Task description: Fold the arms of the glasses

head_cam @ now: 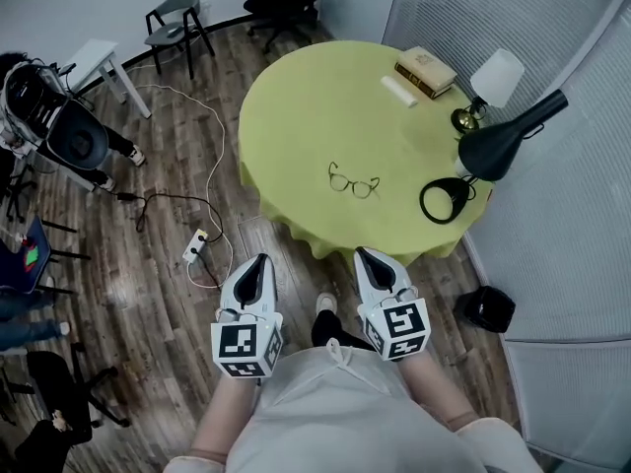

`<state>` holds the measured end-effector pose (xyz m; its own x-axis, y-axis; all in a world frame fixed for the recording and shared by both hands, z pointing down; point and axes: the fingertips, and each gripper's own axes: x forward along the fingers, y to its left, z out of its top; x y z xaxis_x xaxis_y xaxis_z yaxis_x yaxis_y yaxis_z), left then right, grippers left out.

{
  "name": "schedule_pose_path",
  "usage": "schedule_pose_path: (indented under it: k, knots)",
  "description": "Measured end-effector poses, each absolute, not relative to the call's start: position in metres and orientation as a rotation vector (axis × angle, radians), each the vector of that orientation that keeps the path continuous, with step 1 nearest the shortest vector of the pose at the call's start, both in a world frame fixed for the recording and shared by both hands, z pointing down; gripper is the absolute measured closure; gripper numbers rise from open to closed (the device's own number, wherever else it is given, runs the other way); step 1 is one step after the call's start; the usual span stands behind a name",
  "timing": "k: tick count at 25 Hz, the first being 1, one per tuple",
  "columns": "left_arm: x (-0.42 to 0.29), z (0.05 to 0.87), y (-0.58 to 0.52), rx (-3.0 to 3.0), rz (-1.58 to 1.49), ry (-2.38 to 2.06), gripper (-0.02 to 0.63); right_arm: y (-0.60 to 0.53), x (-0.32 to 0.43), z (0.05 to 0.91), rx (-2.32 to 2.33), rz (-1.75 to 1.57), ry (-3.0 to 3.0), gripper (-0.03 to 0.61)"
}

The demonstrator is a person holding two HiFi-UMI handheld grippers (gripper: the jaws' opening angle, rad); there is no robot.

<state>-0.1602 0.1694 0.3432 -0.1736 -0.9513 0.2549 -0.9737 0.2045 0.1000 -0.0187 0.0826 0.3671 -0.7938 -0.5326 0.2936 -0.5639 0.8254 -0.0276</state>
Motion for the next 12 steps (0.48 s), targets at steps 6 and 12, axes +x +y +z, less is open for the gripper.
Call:
schedule_pose_path:
  k: [6,12]
  knots:
    - [-0.165,0.346,0.053,1.888,0.136,-2.172,0.607,-0.02,-0.023,0.371,0.879,0.181,-2.721,0.578]
    - [-0.162,0.355,-0.029,1.944,0.155,-2.101,0.607,-0.094,-0.02,0.379,0.934,0.206,-2.678,0.578]
